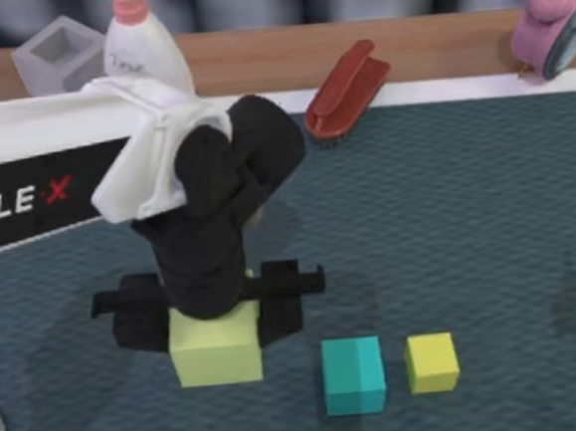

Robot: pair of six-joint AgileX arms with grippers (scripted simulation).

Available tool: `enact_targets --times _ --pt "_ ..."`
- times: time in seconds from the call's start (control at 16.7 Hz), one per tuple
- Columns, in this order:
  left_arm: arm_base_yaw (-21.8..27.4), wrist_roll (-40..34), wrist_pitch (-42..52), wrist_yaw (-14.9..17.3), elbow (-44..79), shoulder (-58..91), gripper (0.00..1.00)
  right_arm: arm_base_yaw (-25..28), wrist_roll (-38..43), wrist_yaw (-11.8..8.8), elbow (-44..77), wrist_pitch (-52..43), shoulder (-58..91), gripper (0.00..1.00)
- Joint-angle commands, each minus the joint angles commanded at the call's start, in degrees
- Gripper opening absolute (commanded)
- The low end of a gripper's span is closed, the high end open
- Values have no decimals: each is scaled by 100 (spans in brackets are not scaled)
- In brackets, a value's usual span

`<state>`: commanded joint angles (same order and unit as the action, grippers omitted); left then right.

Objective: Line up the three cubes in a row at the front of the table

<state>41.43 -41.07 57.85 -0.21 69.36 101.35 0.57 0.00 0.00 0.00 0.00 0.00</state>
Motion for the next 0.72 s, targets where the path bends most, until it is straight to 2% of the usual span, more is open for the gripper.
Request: enact_targets --times 0.36,0.72 --pt "-15 9 -88 -2 -67 47 0 0 0 0 0 0 0 100" --pt "-17 10 -1356 1 -762 547 0 0 0 0 0 0 0 100"
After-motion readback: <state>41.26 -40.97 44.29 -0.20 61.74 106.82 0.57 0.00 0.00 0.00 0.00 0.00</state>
